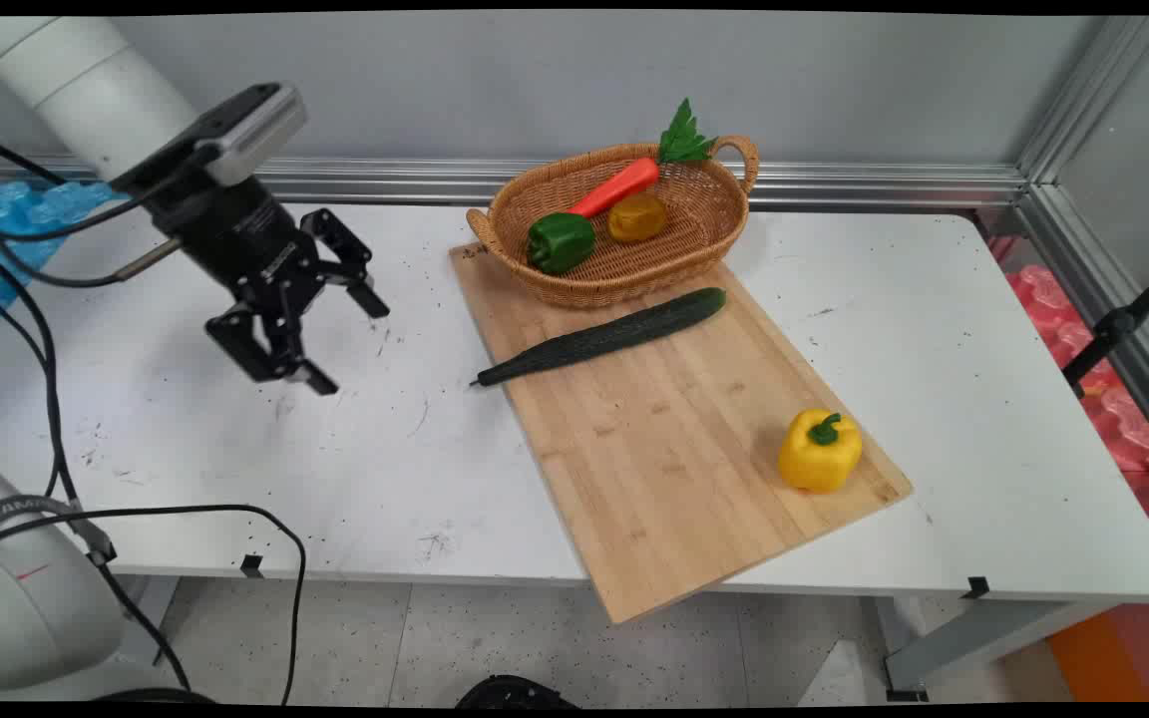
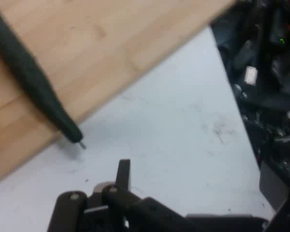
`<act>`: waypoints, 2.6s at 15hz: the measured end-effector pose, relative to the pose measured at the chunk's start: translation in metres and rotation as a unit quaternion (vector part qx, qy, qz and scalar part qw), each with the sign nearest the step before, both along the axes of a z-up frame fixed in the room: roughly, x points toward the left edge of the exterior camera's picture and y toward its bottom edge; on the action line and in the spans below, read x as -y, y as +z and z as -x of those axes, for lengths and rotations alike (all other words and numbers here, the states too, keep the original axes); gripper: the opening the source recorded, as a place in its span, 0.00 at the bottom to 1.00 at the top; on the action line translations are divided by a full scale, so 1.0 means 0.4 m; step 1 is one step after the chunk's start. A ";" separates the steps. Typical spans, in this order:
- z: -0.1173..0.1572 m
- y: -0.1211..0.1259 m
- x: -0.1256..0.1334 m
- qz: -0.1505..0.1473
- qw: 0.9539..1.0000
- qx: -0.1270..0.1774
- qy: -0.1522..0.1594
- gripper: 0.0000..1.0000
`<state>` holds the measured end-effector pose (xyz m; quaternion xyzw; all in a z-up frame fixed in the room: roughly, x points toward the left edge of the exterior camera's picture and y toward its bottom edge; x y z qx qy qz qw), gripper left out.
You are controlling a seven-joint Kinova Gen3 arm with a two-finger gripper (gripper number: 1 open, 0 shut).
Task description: Pick up the cucumber from the cutting board, then place the picked object in the vegetable basket
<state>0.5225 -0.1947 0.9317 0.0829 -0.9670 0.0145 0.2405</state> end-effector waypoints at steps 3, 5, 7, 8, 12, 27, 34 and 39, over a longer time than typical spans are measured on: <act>0.008 -0.003 0.021 -0.002 0.998 -0.004 0.059 1.00; 0.023 -0.012 0.042 -0.002 0.994 -0.006 0.105 1.00; 0.049 -0.028 0.068 -0.002 0.989 -0.007 0.148 1.00; 0.062 -0.038 0.079 -0.002 0.986 -0.007 0.164 1.00; 0.128 -0.093 0.131 -0.002 0.974 -0.003 0.228 1.00; 0.363 -0.312 0.298 -0.018 0.937 0.008 0.349 1.00; 0.432 -0.373 0.344 -0.015 0.928 0.017 0.372 0.00; 0.459 -0.389 0.354 -0.012 0.928 0.024 0.372 0.00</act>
